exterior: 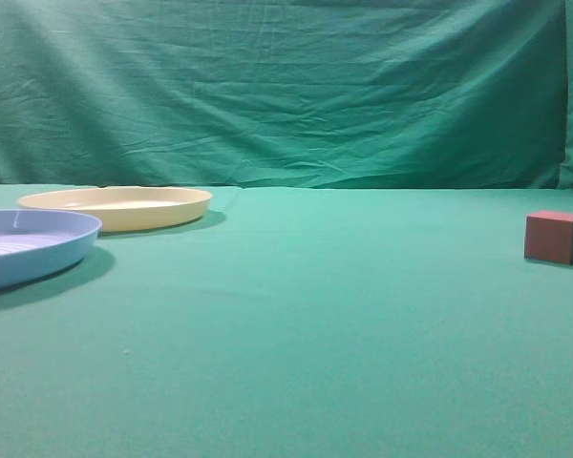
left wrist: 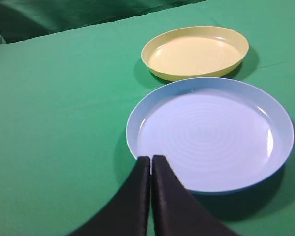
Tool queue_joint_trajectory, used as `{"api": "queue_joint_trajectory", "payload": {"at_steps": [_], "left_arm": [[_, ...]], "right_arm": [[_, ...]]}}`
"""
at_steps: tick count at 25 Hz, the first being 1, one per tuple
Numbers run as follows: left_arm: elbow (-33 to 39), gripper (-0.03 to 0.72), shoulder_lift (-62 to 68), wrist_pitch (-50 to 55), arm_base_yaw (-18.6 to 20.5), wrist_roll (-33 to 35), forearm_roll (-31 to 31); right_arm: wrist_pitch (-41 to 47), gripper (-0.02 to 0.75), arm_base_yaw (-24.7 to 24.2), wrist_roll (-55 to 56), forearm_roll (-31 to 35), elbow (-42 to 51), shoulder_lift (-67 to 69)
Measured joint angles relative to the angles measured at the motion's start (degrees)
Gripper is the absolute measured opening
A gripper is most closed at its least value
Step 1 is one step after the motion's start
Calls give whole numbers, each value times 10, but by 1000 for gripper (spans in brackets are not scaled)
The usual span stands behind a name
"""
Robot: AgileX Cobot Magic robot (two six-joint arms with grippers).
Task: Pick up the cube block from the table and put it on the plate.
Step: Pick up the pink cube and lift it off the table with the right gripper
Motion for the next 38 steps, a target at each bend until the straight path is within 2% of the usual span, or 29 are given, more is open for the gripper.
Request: {"api": "queue_joint_trajectory", "payload": {"at_steps": [4,9,10,13,16,18,25,28,29,30,32,38], "left_arm": [[0,0,0,0,0,0,0],[0,0,0,0,0,0,0],[0,0,0,0,0,0,0],[0,0,0,0,0,0,0],[0,0,0,0,0,0,0],[0,0,0,0,0,0,0],[0,0,0,0,0,0,0],[0,0,0,0,0,0,0],[0,0,0,0,0,0,0],[0,0,0,0,0,0,0],[0,0,0,0,0,0,0],[0,0,0,0,0,0,0]], "right_arm": [[9,0,55,-28,-19,-38,99],[-39,0,71,-30,-37,-67,222],[-44,48,71,-30,-39,-72,242],[-61,273,71,-26,-38,-89,307],[-75,546,71,-9,-27,-110,372],[-81,642,71,0,-24,-124,409],[-96,643,71,6,-22,-179,522],[-102,506,71,6,-22,-196,549],[-102,506,71,6,-22,-196,549],[-101,370,71,5,-22,-202,560],[-97,231,72,3,-22,-203,563],[-38,236,73,-8,-24,-258,565]]}}
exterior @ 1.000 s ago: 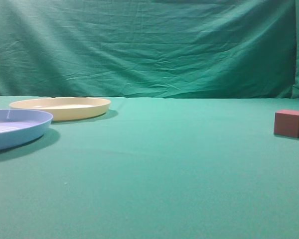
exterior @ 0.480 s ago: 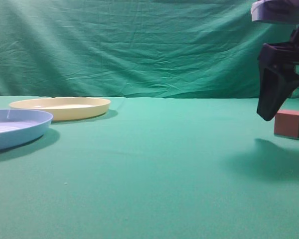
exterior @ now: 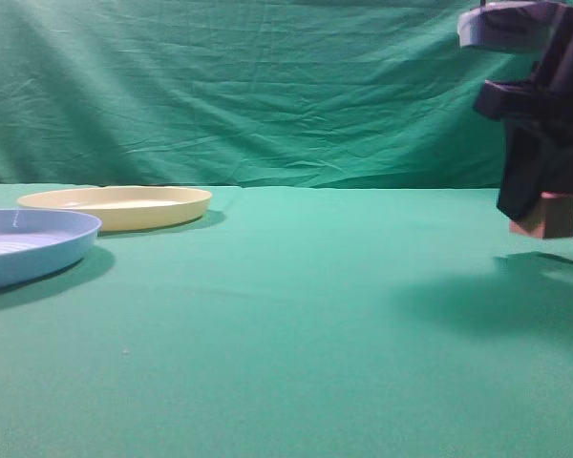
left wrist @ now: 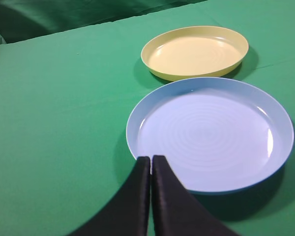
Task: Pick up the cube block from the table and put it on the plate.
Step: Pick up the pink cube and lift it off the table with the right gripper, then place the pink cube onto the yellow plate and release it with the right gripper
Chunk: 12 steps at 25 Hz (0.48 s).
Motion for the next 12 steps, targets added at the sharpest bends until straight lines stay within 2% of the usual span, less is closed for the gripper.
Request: {"api": "queue_joint_trajectory", "payload": {"at_steps": [4,8,12], "left_arm": [[0,0,0,0,0,0,0],[0,0,0,0,0,0,0],[0,0,0,0,0,0,0]], "right_arm": [[39,236,33,0,1,-110,0],[48,236,107,0,2,-231,32],[54,236,182,0,3,-376,128]]}}
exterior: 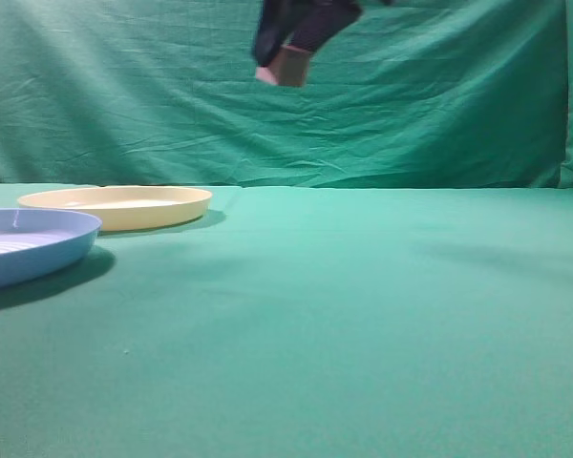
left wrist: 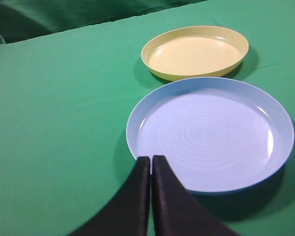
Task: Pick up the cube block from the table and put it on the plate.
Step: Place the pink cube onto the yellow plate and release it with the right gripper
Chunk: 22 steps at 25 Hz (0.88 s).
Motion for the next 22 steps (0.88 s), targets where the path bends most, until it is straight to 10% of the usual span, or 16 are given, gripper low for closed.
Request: {"api": "queue_joint_trajectory", "payload": {"at_steps": [12,17,22], "left_arm": [[0,0,0,0,0,0,0],[0,0,0,0,0,0,0],[0,0,0,0,0,0,0]], "right_arm": [[-47,236,85,0,2,-292,291],[-63,601,84,0,2,-299,296],[4,644,84,0,-2,-299,264]]}}
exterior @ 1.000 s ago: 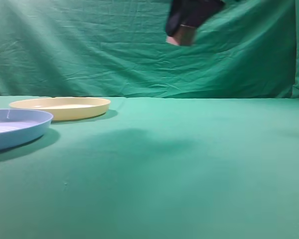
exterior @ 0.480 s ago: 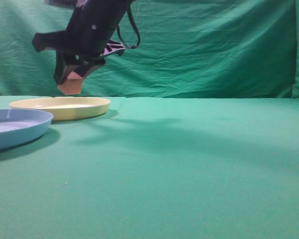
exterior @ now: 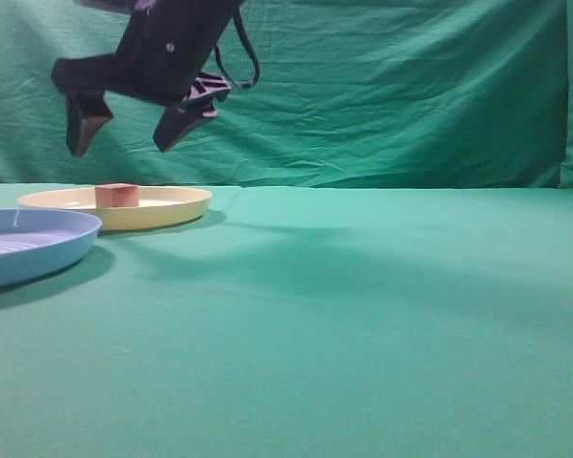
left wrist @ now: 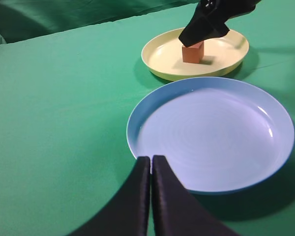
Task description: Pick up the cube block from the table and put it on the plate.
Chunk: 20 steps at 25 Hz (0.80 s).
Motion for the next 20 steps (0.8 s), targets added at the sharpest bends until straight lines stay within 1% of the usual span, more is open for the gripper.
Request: {"api": "queue_joint_trajectory", "payload": {"at_steps": [3,6,7,8,10,12,13,16,20], "left_arm": [[0,0,0,0,0,0,0],[0,0,0,0,0,0,0],[0,0,0,0,0,0,0],[0,0,0,0,0,0,0],[0,0,0,0,0,0,0],[0,0,0,0,0,0,0],[0,0,0,0,0,0,0],[0,0,0,0,0,0,0],[0,0,0,0,0,0,0]], "right_arm": [[86,447,0,0,-17,0,-54],[183,157,-1,0,-33,0,-116],[216,92,-4,3,-34,0,-136],[248,60,-8,11,-36,-1,-154],[302,0,-20,38,-38,-1,-182],[353,0,-35,66,-41,-1,-209],[364,0,-45,74,-41,-1,-219],[375,0,-66,84,-41,12,-265],[377,0,-74,87,-41,98,-350]]}}
